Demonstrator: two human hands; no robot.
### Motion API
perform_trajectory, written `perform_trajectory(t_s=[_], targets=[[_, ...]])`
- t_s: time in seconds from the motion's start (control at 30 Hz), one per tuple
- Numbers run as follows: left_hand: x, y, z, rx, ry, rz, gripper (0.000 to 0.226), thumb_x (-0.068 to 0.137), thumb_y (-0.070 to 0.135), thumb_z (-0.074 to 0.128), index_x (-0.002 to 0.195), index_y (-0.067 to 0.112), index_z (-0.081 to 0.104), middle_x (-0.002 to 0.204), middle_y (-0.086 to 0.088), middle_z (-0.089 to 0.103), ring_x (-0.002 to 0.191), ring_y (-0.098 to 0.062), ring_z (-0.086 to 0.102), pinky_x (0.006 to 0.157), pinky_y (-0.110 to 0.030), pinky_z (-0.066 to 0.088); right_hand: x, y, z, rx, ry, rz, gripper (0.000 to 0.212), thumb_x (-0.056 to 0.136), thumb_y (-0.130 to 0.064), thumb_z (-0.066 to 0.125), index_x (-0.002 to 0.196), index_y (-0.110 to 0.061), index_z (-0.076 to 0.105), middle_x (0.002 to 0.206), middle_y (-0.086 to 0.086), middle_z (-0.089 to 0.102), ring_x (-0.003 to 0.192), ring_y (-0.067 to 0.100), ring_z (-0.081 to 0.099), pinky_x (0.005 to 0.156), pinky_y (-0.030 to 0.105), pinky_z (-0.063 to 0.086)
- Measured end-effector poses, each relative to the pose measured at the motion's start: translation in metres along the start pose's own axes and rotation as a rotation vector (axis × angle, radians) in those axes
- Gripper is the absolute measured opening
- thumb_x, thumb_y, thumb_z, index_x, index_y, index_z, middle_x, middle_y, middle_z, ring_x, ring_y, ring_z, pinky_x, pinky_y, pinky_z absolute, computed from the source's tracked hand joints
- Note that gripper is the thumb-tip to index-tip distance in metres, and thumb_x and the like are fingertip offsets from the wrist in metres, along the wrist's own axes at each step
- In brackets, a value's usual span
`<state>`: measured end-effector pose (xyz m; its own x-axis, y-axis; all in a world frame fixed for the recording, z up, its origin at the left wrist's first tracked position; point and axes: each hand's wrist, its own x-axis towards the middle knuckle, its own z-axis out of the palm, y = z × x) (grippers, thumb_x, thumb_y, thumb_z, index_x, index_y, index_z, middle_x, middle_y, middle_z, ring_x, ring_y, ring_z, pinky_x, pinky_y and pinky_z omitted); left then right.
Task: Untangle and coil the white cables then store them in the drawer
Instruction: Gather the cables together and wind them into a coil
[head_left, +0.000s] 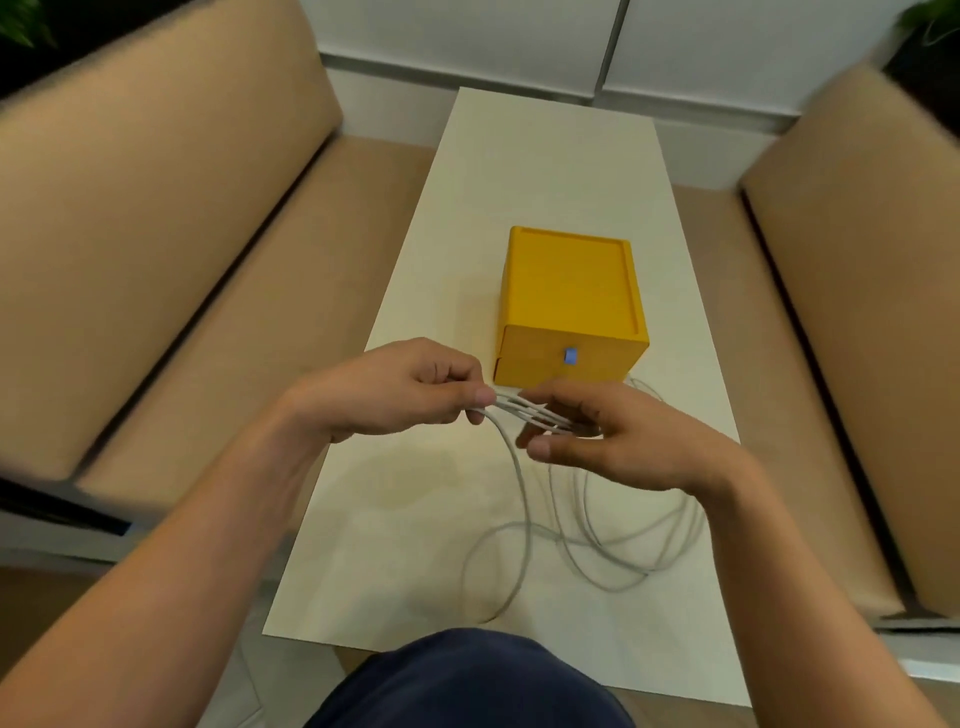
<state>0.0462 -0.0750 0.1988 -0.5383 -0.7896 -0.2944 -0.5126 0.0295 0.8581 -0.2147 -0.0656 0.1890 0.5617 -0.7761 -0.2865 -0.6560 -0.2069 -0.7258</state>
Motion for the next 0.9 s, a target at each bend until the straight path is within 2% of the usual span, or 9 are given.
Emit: perform_trajectory(t_s=[0.17, 0.3, 0.4, 0.47, 0.53, 0.6, 0.7, 0.8, 0.9], targets=[[0.001, -0.002, -0.001, 0.085, 0.009, 0.033, 0.029, 0.103, 0.038, 0.058, 0.087, 0.016, 0.066, 0.056, 0.007, 0.048, 0.057, -0.016, 0.034, 0.051, -0.027, 0.028, 0.006, -0.02, 0.016, 0.215, 0.083, -0.003, 0.016, 0.105, -0.026, 0.055, 0.105, -0.018, 0.069, 0.094, 0.001, 0.079, 0.087, 0.014, 0.076, 0.081, 0.026, 0.058], [0.0, -0.006, -0.004, 0.063, 0.062, 0.07, 0.023, 0.099, 0.046, 0.061, 0.089, 0.026, 0.06, 0.059, 0.004, 0.054, 0.059, -0.018, 0.04, 0.057, -0.037, 0.03, 0.004, -0.023, 0.03, 0.314, 0.071, 0.032, 0.025, 0.103, -0.032, 0.058, 0.122, -0.017, 0.064, 0.105, -0.002, 0.078, 0.093, 0.015, 0.076, 0.087, 0.035, 0.061], [0.001, -0.004, -0.008, 0.088, 0.107, 0.097, 0.022, 0.098, 0.047, 0.061, 0.089, 0.026, 0.059, 0.059, 0.004, 0.056, 0.057, -0.016, 0.042, 0.056, -0.036, 0.032, 0.009, -0.021, 0.043, 0.324, 0.107, 0.023, 0.021, 0.104, -0.028, 0.058, 0.115, -0.012, 0.066, 0.089, 0.0, 0.077, 0.086, 0.014, 0.076, 0.09, 0.041, 0.059], [0.003, -0.002, -0.01, 0.117, 0.099, 0.087, 0.021, 0.099, 0.044, 0.06, 0.091, 0.025, 0.058, 0.061, 0.005, 0.059, 0.053, -0.012, 0.04, 0.053, -0.031, 0.032, 0.011, -0.02, 0.038, 0.283, 0.181, 0.026, 0.018, 0.104, -0.025, 0.059, 0.107, -0.011, 0.07, 0.074, 0.003, 0.071, 0.07, 0.013, 0.073, 0.077, 0.039, 0.057], [0.003, -0.001, -0.01, 0.073, 0.042, 0.023, 0.02, 0.101, 0.041, 0.06, 0.094, 0.022, 0.056, 0.063, 0.004, 0.061, 0.051, -0.01, 0.036, 0.051, -0.03, 0.028, 0.011, -0.02, 0.023, 0.09, 0.241, 0.02, 0.015, 0.101, -0.03, 0.064, 0.099, -0.019, 0.074, 0.07, 0.001, 0.068, 0.058, 0.005, 0.061, 0.06, 0.03, 0.049], [0.004, -0.001, -0.007, -0.041, -0.018, -0.032, 0.021, 0.102, 0.038, 0.06, 0.097, 0.017, 0.054, 0.067, 0.0, 0.063, 0.052, -0.011, 0.033, 0.051, -0.031, 0.025, 0.007, -0.022, 0.005, -0.071, 0.281, 0.034, 0.015, 0.096, -0.039, 0.069, 0.091, -0.026, 0.075, 0.067, -0.003, 0.063, 0.054, 0.005, 0.05, 0.054, 0.027, 0.038], [0.004, -0.001, -0.004, -0.199, -0.03, -0.05, 0.021, 0.1, 0.031, 0.063, 0.096, 0.013, 0.052, 0.075, -0.008, 0.071, 0.056, -0.015, 0.032, 0.048, -0.026, 0.023, 0.003, -0.027, -0.008, -0.045, 0.223, 0.03, 0.023, 0.096, -0.046, 0.066, 0.088, -0.028, 0.076, 0.068, 0.006, 0.058, 0.052, 0.006, 0.041, 0.051, 0.026, 0.032], [0.004, -0.003, -0.001, -0.297, 0.007, -0.071, 0.021, 0.095, 0.029, 0.068, 0.092, 0.013, 0.053, 0.086, -0.015, 0.078, 0.055, -0.014, 0.047, 0.047, -0.022, 0.033, 0.004, -0.03, -0.008, 0.049, 0.206, 0.016, 0.021, 0.098, -0.042, 0.064, 0.089, -0.029, 0.077, 0.066, 0.01, 0.053, 0.053, 0.009, 0.038, 0.05, 0.026, 0.029], [0.003, -0.008, 0.001, -0.397, 0.012, -0.079, 0.022, 0.087, 0.029, 0.071, 0.089, 0.013, 0.056, 0.092, -0.017, 0.078, 0.067, -0.021, 0.068, 0.057, -0.027, 0.054, 0.008, -0.028, -0.001, 0.082, 0.222, 0.028, 0.021, 0.099, -0.037, 0.064, 0.086, -0.027, 0.077, 0.056, -0.007, 0.045, 0.051, 0.007, 0.034, 0.049, 0.021, 0.027]])
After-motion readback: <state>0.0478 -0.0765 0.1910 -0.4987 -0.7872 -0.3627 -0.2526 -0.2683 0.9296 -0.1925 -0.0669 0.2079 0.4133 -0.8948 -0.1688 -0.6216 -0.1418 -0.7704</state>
